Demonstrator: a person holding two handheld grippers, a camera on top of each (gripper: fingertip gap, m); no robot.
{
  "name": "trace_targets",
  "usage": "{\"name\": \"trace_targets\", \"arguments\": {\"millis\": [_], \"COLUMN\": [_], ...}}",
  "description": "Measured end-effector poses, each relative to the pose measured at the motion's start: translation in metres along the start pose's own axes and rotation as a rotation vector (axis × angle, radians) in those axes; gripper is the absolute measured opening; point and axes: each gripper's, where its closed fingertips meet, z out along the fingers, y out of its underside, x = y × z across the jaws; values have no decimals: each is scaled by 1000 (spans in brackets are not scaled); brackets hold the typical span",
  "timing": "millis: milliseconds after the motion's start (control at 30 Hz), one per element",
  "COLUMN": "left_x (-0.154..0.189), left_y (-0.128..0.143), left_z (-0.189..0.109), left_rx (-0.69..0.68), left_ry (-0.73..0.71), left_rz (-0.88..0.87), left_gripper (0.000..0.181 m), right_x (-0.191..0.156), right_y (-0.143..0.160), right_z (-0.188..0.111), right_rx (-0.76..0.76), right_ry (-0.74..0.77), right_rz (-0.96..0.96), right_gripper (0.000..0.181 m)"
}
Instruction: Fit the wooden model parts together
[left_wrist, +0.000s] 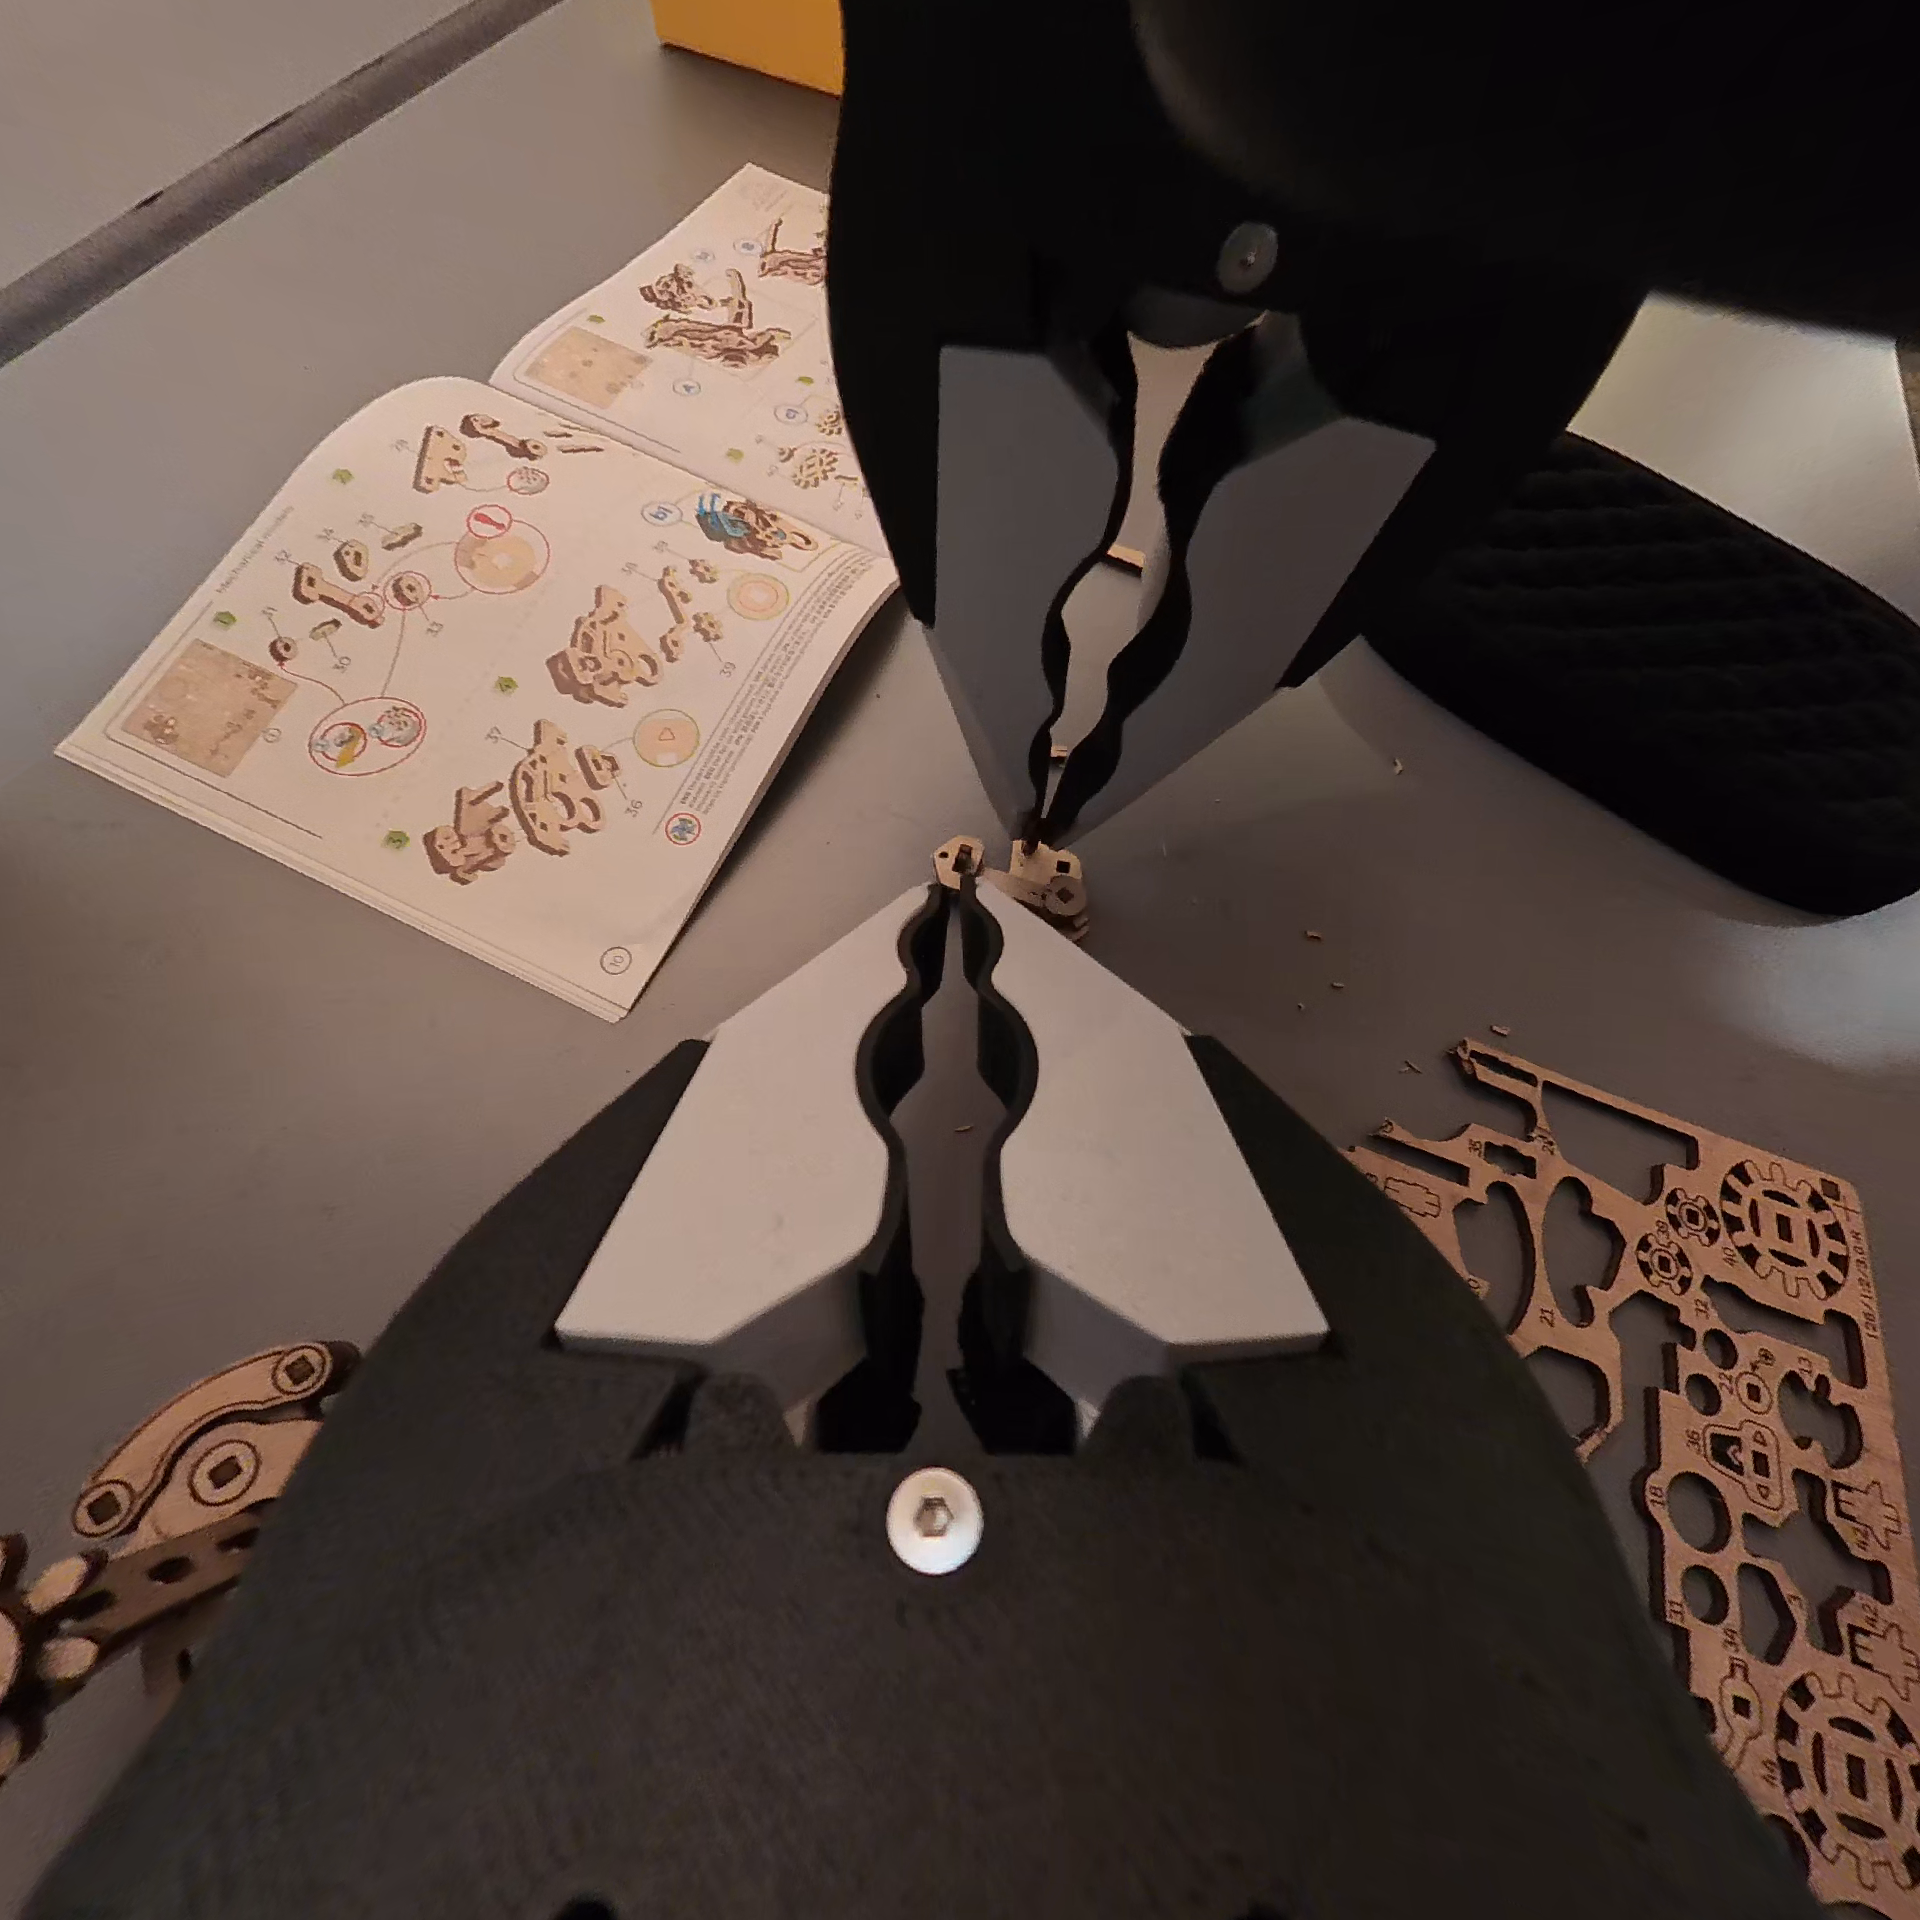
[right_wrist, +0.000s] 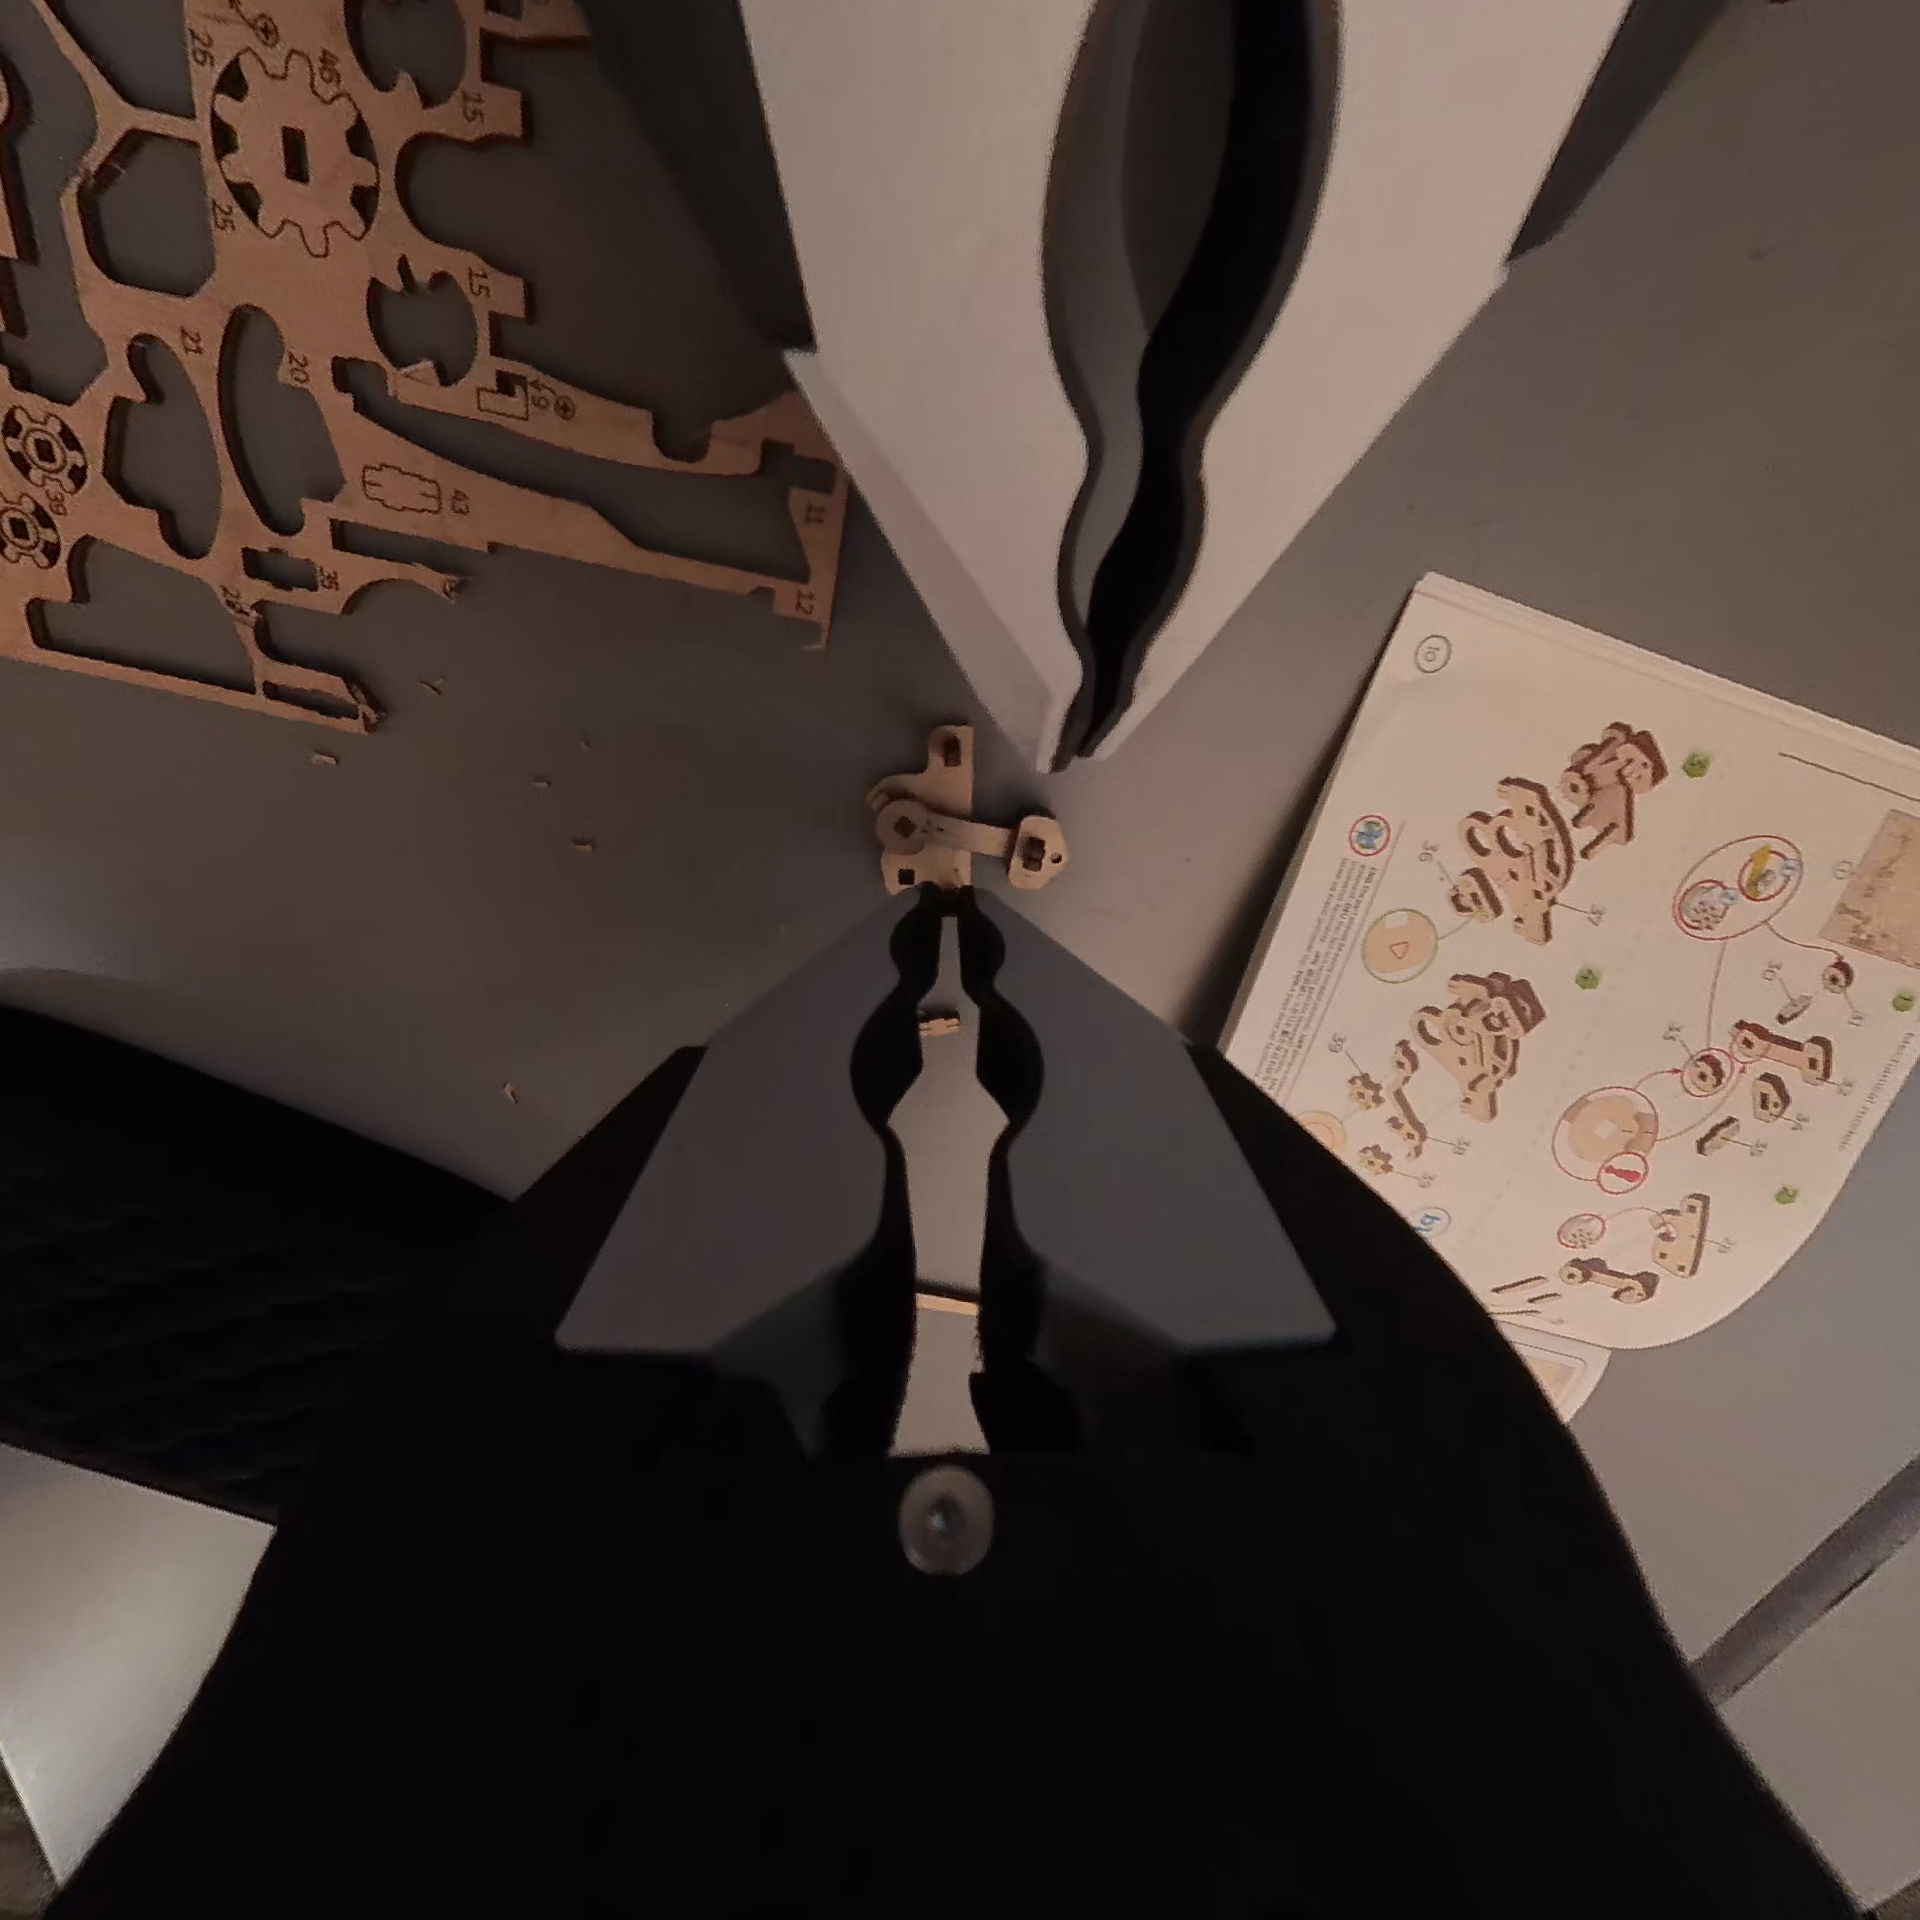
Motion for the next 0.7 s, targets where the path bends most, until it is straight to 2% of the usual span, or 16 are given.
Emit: {"name": "trace_targets", "arguments": {"millis": [367,700], "left_x": [0,1], "left_y": [-1,0], "left_z": [-1,0], "left_rx": [5,2], "left_ry": [6,9], "left_rz": [-7,-8], "left_gripper": [0,0], "right_x": [-1,-1], "right_y": [1,1], "right_z": [0,0], "right_rx": [53,213], "right_ry": [7,3], "right_rz": [-25,40], "right_gripper": [1,1]}}
